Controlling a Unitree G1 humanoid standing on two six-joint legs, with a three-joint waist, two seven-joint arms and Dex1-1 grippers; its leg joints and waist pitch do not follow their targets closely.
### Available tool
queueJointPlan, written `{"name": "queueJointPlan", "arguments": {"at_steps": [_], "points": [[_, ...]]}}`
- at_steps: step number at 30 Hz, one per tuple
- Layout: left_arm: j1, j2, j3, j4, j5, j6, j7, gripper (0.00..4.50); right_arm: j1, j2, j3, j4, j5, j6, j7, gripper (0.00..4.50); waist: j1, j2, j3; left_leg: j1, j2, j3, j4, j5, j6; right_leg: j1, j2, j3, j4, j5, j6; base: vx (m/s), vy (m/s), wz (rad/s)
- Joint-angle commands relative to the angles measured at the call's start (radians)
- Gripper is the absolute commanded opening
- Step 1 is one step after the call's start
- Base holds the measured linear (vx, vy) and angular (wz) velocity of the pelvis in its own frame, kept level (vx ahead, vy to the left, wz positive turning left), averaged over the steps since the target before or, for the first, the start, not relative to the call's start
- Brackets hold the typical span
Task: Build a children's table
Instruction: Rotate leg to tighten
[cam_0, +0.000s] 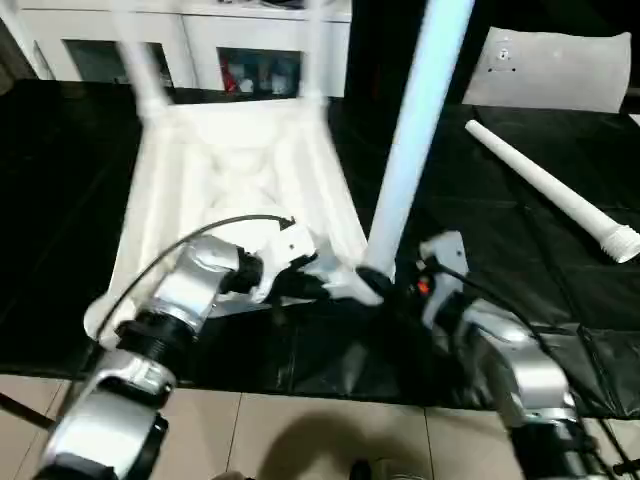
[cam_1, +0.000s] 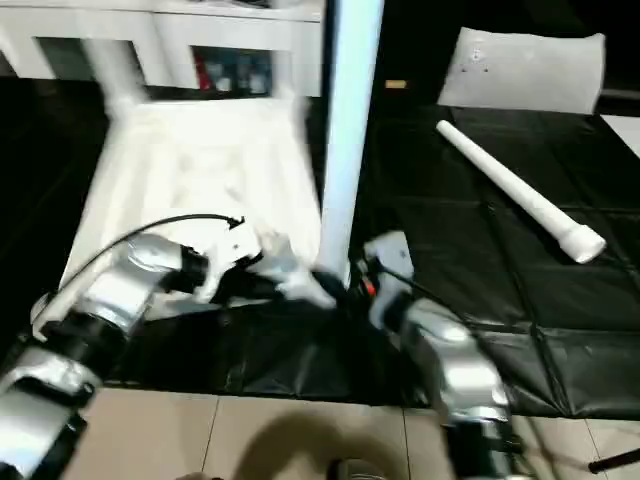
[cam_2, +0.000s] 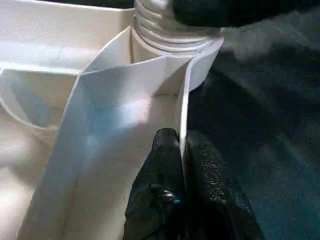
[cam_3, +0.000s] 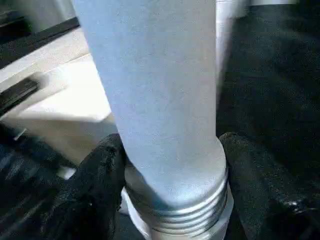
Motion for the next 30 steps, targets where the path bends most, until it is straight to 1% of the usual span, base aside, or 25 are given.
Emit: {"name": "queueJointPlan", "arguments": {"at_steps": [1, 2, 3, 4, 5, 6, 7, 9, 10, 11, 14, 16, 17, 18, 19, 20, 21, 22, 23, 25, 26, 27, 28, 29, 30], "points": [[-0.012, -0.112, 0.005, -0.031, -0.037, 0.032, 0.114, 0.00, -0.024, 0.103, 0.071, 0.058, 0.021, 0.089, -0.062, 2.64, 0.006, 0.001, -0.051, -0.008, 0.018, -0.007, -0.074, -0.199, 0.037, 0.051, -0.064, 0.053, -0.095, -0.385, -0.170, 0.000, 0.000, 0.00], [-0.014, -0.121, 0.008, -0.029, -0.041, 0.034, 0.122, 0.00, -0.028, 0.110, 0.069, 0.061, 0.022, 0.093, -0.070, 2.64, 0.003, 0.004, -0.052, -0.008, 0.017, -0.007, -0.073, -0.200, 0.039, 0.051, -0.064, 0.054, -0.094, -0.378, -0.170, 0.000, 0.000, 0.00], [-0.018, -0.140, 0.009, -0.034, -0.042, 0.042, 0.143, 0.00, -0.037, 0.122, 0.073, 0.071, 0.011, 0.084, -0.089, 2.64, 0.004, 0.005, -0.052, -0.007, 0.017, -0.006, -0.072, -0.199, 0.041, 0.050, -0.064, 0.055, -0.095, -0.370, -0.170, 0.000, 0.000, 0.00], [-0.023, -0.145, 0.004, -0.035, -0.035, 0.043, 0.149, 0.00, -0.039, 0.125, 0.075, 0.076, 0.008, 0.067, -0.089, 2.64, 0.003, 0.005, -0.054, -0.009, 0.017, -0.006, -0.072, -0.190, 0.046, 0.051, -0.063, 0.056, -0.092, -0.343, -0.174, 0.000, 0.000, 0.00], [-0.023, -0.146, -0.004, -0.043, -0.027, 0.051, 0.153, 0.00, -0.038, 0.127, 0.073, 0.077, 0.006, 0.061, -0.096, 2.99, 0.003, 0.005, -0.056, -0.011, 0.017, -0.006, -0.072, -0.178, 0.053, 0.054, -0.063, 0.056, -0.089, -0.314, -0.178, 0.000, 0.000, 0.00], [-0.027, -0.140, -0.016, -0.035, -0.010, 0.038, 0.157, 0.00, -0.035, 0.128, 0.062, 0.074, 0.013, 0.054, -0.102, 3.20, 0.003, 0.005, -0.057, -0.011, 0.017, -0.005, -0.072, -0.174, 0.056, 0.054, -0.063, 0.057, -0.088, -0.302, -0.181, 0.000, 0.000, 0.00], [-0.027, -0.137, -0.022, -0.036, 0.000, 0.036, 0.162, 0.00, -0.033, 0.131, 0.054, 0.071, 0.016, 0.053, -0.108, 3.34, 0.004, 0.007, -0.058, -0.011, 0.017, -0.004, -0.070, -0.166, 0.062, 0.055, -0.064, 0.058, -0.087, -0.280, -0.186, 0.000, 0.000, 0.00], [-0.028, -0.124, -0.028, -0.033, 0.013, 0.032, 0.158, 0.00, -0.026, 0.121, 0.041, 0.056, 0.015, 0.053, -0.108, 3.54, 0.004, 0.008, -0.058, -0.012, 0.017, -0.004, -0.070, -0.166, 0.069, 0.055, -0.064, 0.058, -0.086, -0.267, -0.192, 0.000, 0.000, 0.00], [-0.028, -0.121, -0.024, -0.034, 0.012, 0.037, 0.156, 0.00, -0.023, 0.113, 0.036, 0.049, 0.011, 0.054, -0.104, 3.54, 0.004, 0.010, -0.059, -0.010, 0.016, -0.003, -0.070, -0.164, 0.069, 0.056, -0.064, 0.058, -0.086, -0.267, -0.193, 0.000, 0.000, 0.00], [-0.028, -0.103, -0.029, -0.029, 0.016, 0.023, 0.131, 0.00, -0.010, 0.083, 0.025, 0.029, 0.012, 0.043, -0.081, 3.78, 0.005, 0.008, -0.059, -0.011, 0.017, -0.004, -0.071, -0.162, 0.069, 0.057, -0.064, 0.058, -0.086, -0.266, -0.192, 0.000, 0.000, 0.00], [-0.026, -0.092, -0.027, -0.029, 0.008, 0.025, 0.115, 0.00, -0.002, 0.058, 0.018, 0.016, 0.019, 0.032, -0.058, 3.94, 0.010, 0.009, -0.061, -0.011, 0.018, -0.003, -0.070, -0.153, 0.074, 0.060, -0.064, 0.058, -0.084, -0.245, -0.195, 0.000, 0.000, 0.00], [-0.020, -0.073, -0.027, -0.027, 0.002, 0.014, 0.089, 0.00, 0.010, 0.013, 0.006, -0.012, 0.041, 0.016, 0.000, 4.20, 0.011, 0.007, -0.061, -0.012, 0.018, -0.002, -0.069, -0.142, 0.079, 0.061, -0.064, 0.058, -0.082, -0.227, -0.199, 0.000, 0.000, 0.00], [-0.016, -0.060, -0.032, -0.022, 0.003, -0.003, 0.071, 0.00, 0.018, -0.019, 0.005, -0.030, 0.051, 0.005, 0.046, 4.27, 0.012, 0.009, -0.062, -0.013, 0.018, -0.002, -0.068, -0.132, 0.085, 0.063, -0.063, 0.059, -0.080, -0.205, -0.205, 0.000, 0.000, 0.00], [-0.013, -0.047, -0.035, -0.012, 0.003, -0.028, 0.052, 0.00, 0.026, -0.061, 0.009, -0.046, 0.054, 0.003, 0.096, 4.32, 0.017, 0.007, -0.064, -0.014, 0.017, -0.002, -0.065, -0.117, 0.100, 0.067, -0.063, 0.058, -0.078, -0.174, -0.209, 0.000, 0.000, 0.00], [-0.013, -0.042, -0.036, -0.008, 0.003, -0.038, 0.044, 0.00, 0.030, -0.079, 0.011, -0.052, 0.054, 0.002, 0.117, 4.40, 0.015, 0.005, -0.064, -0.015, 0.016, 0.000, -0.064, -0.112, 0.107, 0.067, -0.063, 0.059, -0.077, -0.163, -0.213, 0.000, 0.000, 0.00], [-0.009, -0.027, -0.044, 0.000, -0.003, -0.086, 0.003, 0.00, 0.039, -0.126, 0.018, -0.060, 0.050, -0.009, 0.174, 4.46, 0.019, 0.006, -0.064, -0.017, 0.015, -0.001, -0.063, -0.101, 0.115, 0.068, -0.064, 0.058, -0.077, -0.156, -0.217, 0.000, 0.000, 0.00], [-0.008, -0.014, -0.052, 0.006, -0.012, -0.128, -0.039, 0.00, 0.045, -0.165, 0.022, -0.064, 0.051, -0.019, 0.219, 4.46, 0.019, 0.001, -0.065, -0.018, 0.015, 0.000, -0.062, -0.094, 0.122, 0.071, -0.063, 0.059, -0.074, -0.146, -0.219, 0.000, 0.000, 0.00], [-0.007, -0.011, -0.054, 0.008, -0.015, -0.137, -0.051, 0.00, 0.046, -0.175, 0.022, -0.065, 0.052, -0.022, 0.231, 4.46, 0.019, 0.001, -0.065, -0.018, 0.015, 0.000, -0.062, -0.094, 0.122, 0.071, -0.063, 0.059, -0.074, -0.146, -0.219, 0.000, 0.000, 0.00], [-0.005, 0.008, -0.064, 0.017, -0.028, -0.190, -0.117, 0.00, 0.048, -0.221, 0.018, -0.073, 0.068, -0.027, 0.297, 4.46, 0.023, 0.005, -0.064, -0.016, 0.016, 0.000, -0.061, -0.094, 0.133, 0.068, -0.065, 0.057, -0.076, -0.148, -0.225, 0.000, 0.000, 0.00], [-0.005, 0.034, -0.083, 0.033, -0.025, -0.247, -0.183, 0.00, 0.041, -0.271, 0.020, -0.072, 0.074, -0.038, 0.359, 4.46, 0.027, 0.003, -0.063, -0.013, 0.018, 0.002, -0.062, -0.103, 0.137, 0.067, -0.065, 0.058, -0.076, -0.168, -0.225, 0.000, 0.000, 0.00], [-0.007, 0.050, -0.095, 0.047, -0.021, -0.280, -0.218, 0.00, 0.036, -0.303, 0.028, -0.068, 0.071, -0.046, 0.396, 4.46, 0.032, 0.005, -0.064, -0.009, 0.017, 0.002, -0.061, -0.107, 0.137, 0.063, -0.065, 0.058, -0.078, -0.178, -0.222, 0.000, 0.000, 0.00], [-0.008, 0.056, -0.098, 0.053, -0.025, -0.287, -0.241, 0.00, 0.036, -0.324, 0.038, -0.069, 0.072, -0.054, 0.429, 4.46, 0.035, 0.005, -0.063, -0.007, 0.020, 0.004, -0.062, -0.107, 0.134, 0.062, -0.064, 0.058, -0.077, -0.182, -0.224, 0.000, 0.000, 0.00], [-0.008, 0.058, -0.098, 0.056, -0.030, -0.290, -0.255, 0.00, 0.036, -0.336, 0.044, -0.071, 0.073, -0.059, 0.450, 4.46, 0.037, 0.006, -0.062, -0.008, 0.021, 0.004, -0.063, -0.110, 0.132, 0.062, -0.065, 0.059, -0.076, -0.186, -0.225, 0.000, 0.000, 0.00], [-0.012, 0.064, -0.096, 0.067, -0.039, -0.300, -0.285, 0.00, 0.037, -0.362, 0.057, -0.075, 0.081, -0.067, 0.501, 4.46, 0.043, 0.007, -0.061, -0.005, 0.023, 0.005, -0.063, -0.118, 0.130, 0.060, -0.065, 0.058, -0.077, -0.192, -0.226, 0.000, 0.000, 0.00], [-0.015, 0.067, -0.094, 0.075, -0.046, -0.306, -0.303, 0.00, 0.037, -0.379, 0.066, -0.078, 0.086, -0.072, 0.534, 4.46, 0.048, 0.005, -0.063, -0.004, 0.023, 0.005, -0.062, -0.116, 0.128, 0.061, -0.066, 0.059, -0.074, -0.180, -0.228, 0.000, 0.000, 0.00]]}}
